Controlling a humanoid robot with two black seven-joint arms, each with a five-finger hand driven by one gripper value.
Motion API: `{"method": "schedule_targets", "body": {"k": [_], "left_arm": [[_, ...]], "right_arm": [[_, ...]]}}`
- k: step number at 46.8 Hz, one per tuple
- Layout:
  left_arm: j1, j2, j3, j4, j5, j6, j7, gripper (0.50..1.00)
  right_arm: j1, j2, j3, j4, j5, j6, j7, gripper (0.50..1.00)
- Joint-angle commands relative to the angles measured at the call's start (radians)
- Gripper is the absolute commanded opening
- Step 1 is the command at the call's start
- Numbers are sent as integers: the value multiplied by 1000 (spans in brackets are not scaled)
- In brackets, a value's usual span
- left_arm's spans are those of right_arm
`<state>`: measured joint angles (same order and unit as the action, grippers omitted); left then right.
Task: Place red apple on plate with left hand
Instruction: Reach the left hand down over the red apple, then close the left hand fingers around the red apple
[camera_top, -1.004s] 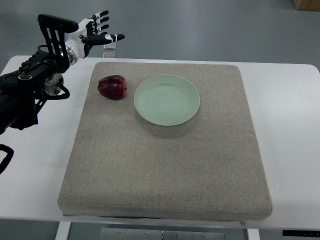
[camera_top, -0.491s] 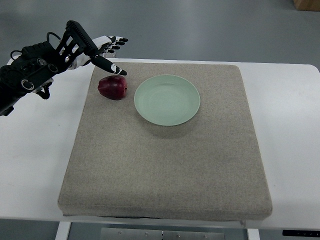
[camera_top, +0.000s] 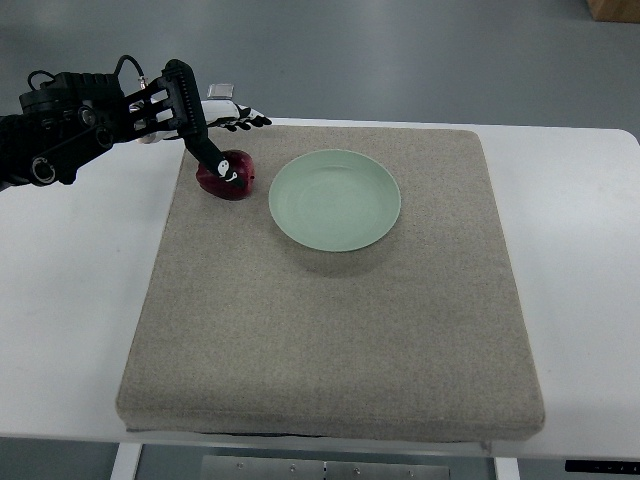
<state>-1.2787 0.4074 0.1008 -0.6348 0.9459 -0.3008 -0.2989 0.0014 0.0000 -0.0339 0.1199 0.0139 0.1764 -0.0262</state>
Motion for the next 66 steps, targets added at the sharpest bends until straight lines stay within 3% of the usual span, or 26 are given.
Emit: {"method": "schedule_targets", "body": {"k": [1,10,42,46,49,55,61,66], "left_arm": [[4,1,2,0,48,15,-5,990],[15,1,2,0,136,58,-6,988],[35,-7,5,-16,142,28,-6,981],[35,-9,13,-13,145,29,-6,890],[35,-10,25,-10,145,40,-6,861],[33,-12,28,-8,145,46,-6,853],[35,-13,28,-5,146,60,-3,782],[35,-13,31,-2,146,113,-2,677]], "right_arm": [[0,0,0,0,1,0,0,932],[0,0,0,0,0,0,0,930],[0,0,0,0,1,0,0,932],[0,0,0,0,1,0,0,932],[0,0,0,1,0,0,0,932],[0,0,0,1,0,0,0,932],[0,0,0,1,0,0,0,932],[0,0,0,0,1,0,0,932]]}}
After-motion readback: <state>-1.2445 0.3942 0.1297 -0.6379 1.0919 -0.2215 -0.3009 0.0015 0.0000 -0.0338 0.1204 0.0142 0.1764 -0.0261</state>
